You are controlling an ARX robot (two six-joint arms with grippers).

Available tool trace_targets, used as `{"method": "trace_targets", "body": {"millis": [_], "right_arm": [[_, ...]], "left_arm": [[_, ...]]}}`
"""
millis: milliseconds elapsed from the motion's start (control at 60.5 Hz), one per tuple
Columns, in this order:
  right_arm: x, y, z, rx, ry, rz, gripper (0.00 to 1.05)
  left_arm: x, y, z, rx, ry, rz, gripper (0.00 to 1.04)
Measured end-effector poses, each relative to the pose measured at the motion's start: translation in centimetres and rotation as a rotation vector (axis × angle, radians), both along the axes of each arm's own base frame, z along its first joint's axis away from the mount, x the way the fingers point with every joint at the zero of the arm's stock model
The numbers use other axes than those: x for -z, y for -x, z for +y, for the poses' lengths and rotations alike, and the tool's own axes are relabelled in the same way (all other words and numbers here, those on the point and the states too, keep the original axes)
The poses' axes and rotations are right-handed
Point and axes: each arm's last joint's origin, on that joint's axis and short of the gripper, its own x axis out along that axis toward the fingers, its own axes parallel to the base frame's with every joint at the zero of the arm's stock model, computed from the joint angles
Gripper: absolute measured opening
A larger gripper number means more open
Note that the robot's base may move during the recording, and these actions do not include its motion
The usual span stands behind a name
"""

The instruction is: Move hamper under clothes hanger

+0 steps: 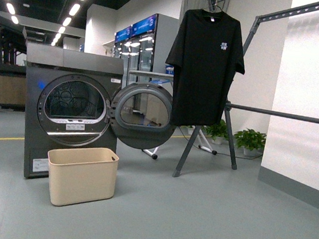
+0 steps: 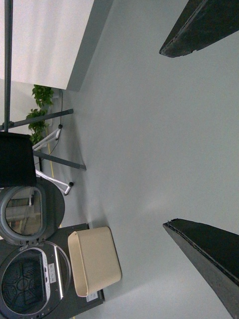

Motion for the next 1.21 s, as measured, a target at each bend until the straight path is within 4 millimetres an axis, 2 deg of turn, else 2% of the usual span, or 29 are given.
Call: {"method": "trace_targets", "body": {"millis": [1207], "right_arm": [[0.0, 0.0, 0.01, -0.002, 0.0, 0.0, 0.97]], "left_arm": [[0.0, 0.0, 0.0, 0.0, 0.0, 0.0, 0.98]]}}
